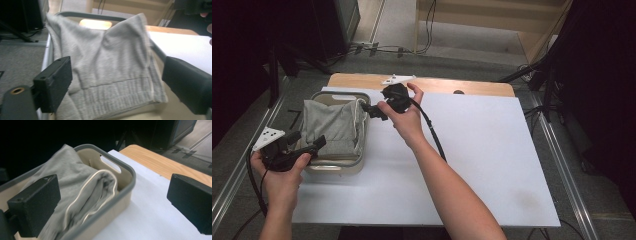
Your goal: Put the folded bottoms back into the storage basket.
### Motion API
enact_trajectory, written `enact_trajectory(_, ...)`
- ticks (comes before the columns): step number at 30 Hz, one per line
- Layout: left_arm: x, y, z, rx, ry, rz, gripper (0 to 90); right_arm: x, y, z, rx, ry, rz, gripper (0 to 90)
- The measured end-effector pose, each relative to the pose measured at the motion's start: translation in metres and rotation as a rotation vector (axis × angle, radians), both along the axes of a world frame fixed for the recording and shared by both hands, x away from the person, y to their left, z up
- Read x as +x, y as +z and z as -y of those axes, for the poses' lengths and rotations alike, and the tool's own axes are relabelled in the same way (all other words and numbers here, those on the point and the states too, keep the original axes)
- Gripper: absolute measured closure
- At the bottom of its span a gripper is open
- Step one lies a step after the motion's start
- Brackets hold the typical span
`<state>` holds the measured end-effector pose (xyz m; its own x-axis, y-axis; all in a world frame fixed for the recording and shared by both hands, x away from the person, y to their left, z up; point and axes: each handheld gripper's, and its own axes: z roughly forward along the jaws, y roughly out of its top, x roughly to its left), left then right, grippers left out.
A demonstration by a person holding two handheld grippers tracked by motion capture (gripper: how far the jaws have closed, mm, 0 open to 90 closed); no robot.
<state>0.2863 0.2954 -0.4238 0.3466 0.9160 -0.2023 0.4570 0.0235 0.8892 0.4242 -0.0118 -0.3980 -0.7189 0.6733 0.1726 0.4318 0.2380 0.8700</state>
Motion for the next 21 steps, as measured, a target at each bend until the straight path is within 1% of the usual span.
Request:
enact_trajectory(2, 0.0, 0.001, 0.003, 0.001, -0.019, 0.007, 5.4, -0.009, -0.001, 0.009, -0.016, 0.0, 0.017, 0.0)
enact_trajectory(5, 0.0, 0.001, 0.006, -0.028, -0.054, 0.02, 1.7, -0.022, -0.006, 0.026, -0.026, -0.01, 0.035, 0.0)
enact_trajectory(7, -0.001, 0.002, 0.008, -0.036, -0.088, 0.035, 0.0, -0.029, -0.009, 0.039, -0.013, -0.021, 0.032, 0.0)
enact_trajectory(9, -0.001, 0.002, 0.009, -0.059, -0.107, 0.039, 0.0, -0.037, -0.012, 0.051, 0.008, -0.029, 0.035, 0.0)
enact_trajectory(10, 0.0, 0.002, 0.01, -0.066, -0.114, 0.039, 0.0, -0.04, -0.013, 0.058, 0.004, -0.035, 0.042, 0.0)
enact_trajectory(14, 0.003, 0.003, 0.015, -0.076, -0.132, 0.032, 0.0, -0.057, -0.017, 0.083, 0.018, -0.054, 0.051, 0.0)
enact_trajectory(16, 0.005, 0.003, 0.018, -0.075, -0.143, 0.029, 0.0, -0.067, -0.02, 0.094, 0.015, -0.064, 0.065, 0.0)
enact_trajectory(17, 0.007, 0.003, 0.019, -0.074, -0.15, 0.028, 0.0, -0.072, -0.022, 0.1, 0.013, -0.07, 0.068, 0.0)
enact_trajectory(19, 0.009, 0.003, 0.023, -0.061, -0.148, 0.027, 0.0, -0.081, -0.027, 0.111, 0.007, -0.072, 0.075, 0.0)
enact_trajectory(21, 0.012, 0.005, 0.027, -0.064, -0.159, 0.022, 0.0, -0.091, -0.032, 0.122, 0.003, -0.078, 0.075, 0.0)
